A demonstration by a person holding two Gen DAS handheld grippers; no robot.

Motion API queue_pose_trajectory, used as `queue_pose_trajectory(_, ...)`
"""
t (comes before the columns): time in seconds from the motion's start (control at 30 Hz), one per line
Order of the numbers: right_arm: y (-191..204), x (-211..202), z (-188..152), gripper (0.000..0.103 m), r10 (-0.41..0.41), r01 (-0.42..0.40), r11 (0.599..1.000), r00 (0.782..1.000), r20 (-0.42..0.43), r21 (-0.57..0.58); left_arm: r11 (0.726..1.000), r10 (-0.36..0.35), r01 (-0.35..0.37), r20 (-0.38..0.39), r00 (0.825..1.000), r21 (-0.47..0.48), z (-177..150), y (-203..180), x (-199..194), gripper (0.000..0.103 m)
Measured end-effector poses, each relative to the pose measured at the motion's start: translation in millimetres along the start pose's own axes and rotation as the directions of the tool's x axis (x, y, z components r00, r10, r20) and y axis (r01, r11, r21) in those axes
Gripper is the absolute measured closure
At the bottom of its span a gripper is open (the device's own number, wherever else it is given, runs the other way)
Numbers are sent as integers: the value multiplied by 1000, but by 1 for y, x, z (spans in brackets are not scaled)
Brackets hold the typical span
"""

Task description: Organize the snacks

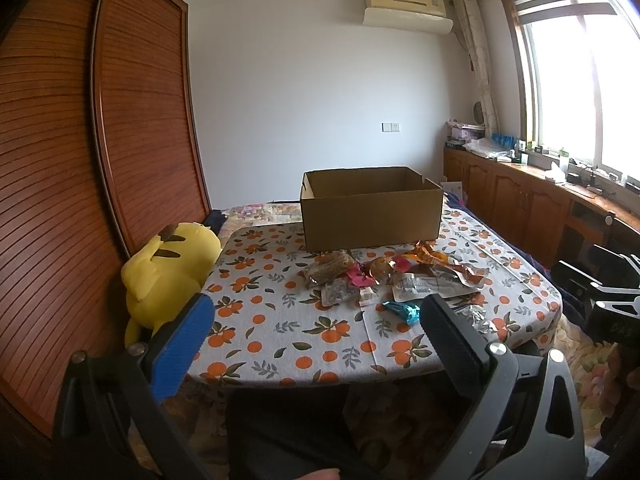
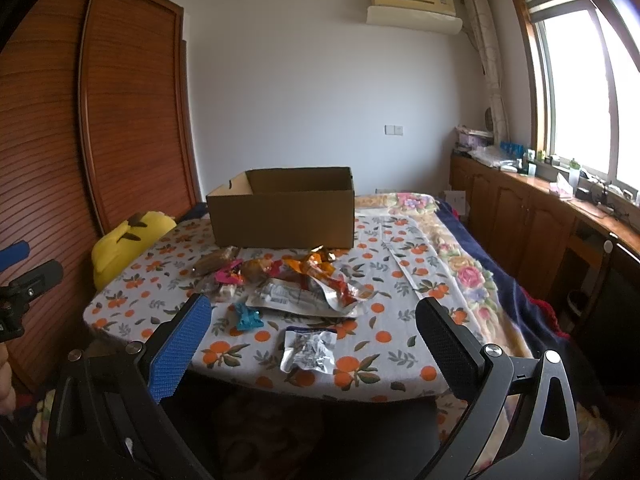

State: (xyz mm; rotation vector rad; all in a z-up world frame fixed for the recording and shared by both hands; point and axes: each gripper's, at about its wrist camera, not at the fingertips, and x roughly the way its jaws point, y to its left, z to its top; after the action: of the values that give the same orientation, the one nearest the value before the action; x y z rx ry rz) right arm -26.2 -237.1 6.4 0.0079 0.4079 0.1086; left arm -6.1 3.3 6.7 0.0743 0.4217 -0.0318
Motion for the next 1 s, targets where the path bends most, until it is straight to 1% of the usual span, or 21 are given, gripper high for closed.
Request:
queue_pose_trajectory(0.7, 1, 5, -5, 0, 0, 0, 1000, 1000, -9, -1, 1000, 1, -1, -9, 1000, -3, -4, 0, 4, 0)
queue_pose_trajectory(0.87, -3, 14, -12, 0, 8, -8, 1000, 1000, -30, -7, 1000, 6, -6, -27, 1000, -2, -7, -1, 12, 0)
queue_pose_trajectory(1.0, -7, 32, -20, 0, 19, -19, 1000, 998, -67, -13, 1000, 7, -7, -45, 999, 3, -10, -3, 25, 0)
